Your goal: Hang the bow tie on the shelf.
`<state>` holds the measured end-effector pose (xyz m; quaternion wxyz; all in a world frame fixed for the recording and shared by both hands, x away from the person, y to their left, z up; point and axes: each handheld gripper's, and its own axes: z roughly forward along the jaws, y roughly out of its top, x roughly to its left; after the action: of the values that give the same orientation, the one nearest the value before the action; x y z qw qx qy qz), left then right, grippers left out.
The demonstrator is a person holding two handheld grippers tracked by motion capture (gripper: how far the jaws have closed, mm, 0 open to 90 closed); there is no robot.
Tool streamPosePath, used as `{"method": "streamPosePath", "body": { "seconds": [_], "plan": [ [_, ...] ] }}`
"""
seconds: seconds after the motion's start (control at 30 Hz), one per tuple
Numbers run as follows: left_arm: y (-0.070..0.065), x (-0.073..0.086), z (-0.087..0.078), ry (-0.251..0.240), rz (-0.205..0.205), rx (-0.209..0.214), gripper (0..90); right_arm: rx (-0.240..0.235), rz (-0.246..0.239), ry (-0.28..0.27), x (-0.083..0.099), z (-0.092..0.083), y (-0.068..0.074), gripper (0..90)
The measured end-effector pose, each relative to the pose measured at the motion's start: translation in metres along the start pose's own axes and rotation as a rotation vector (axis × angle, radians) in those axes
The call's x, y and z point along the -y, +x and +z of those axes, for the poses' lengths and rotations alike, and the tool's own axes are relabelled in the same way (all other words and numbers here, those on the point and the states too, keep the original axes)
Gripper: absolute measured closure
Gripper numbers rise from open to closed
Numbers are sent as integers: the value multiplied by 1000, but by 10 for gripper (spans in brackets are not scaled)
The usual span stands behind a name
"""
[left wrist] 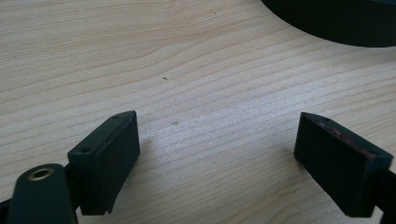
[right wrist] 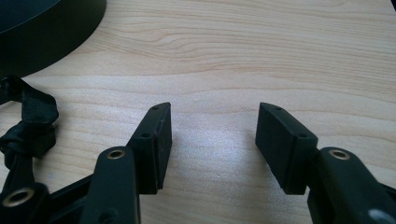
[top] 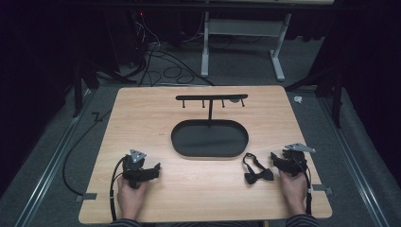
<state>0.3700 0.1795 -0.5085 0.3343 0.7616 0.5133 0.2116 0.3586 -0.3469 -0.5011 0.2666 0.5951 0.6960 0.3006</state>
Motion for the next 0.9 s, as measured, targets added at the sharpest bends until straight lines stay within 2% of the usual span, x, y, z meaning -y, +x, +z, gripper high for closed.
{"method": "streamPosePath", "body": {
  "seconds": [0.9],
  "plan": [
    [0, 0, 0, 0, 0, -1, 147, -2, -2, 5, 0, 0, 1, 451]
  ]
}}
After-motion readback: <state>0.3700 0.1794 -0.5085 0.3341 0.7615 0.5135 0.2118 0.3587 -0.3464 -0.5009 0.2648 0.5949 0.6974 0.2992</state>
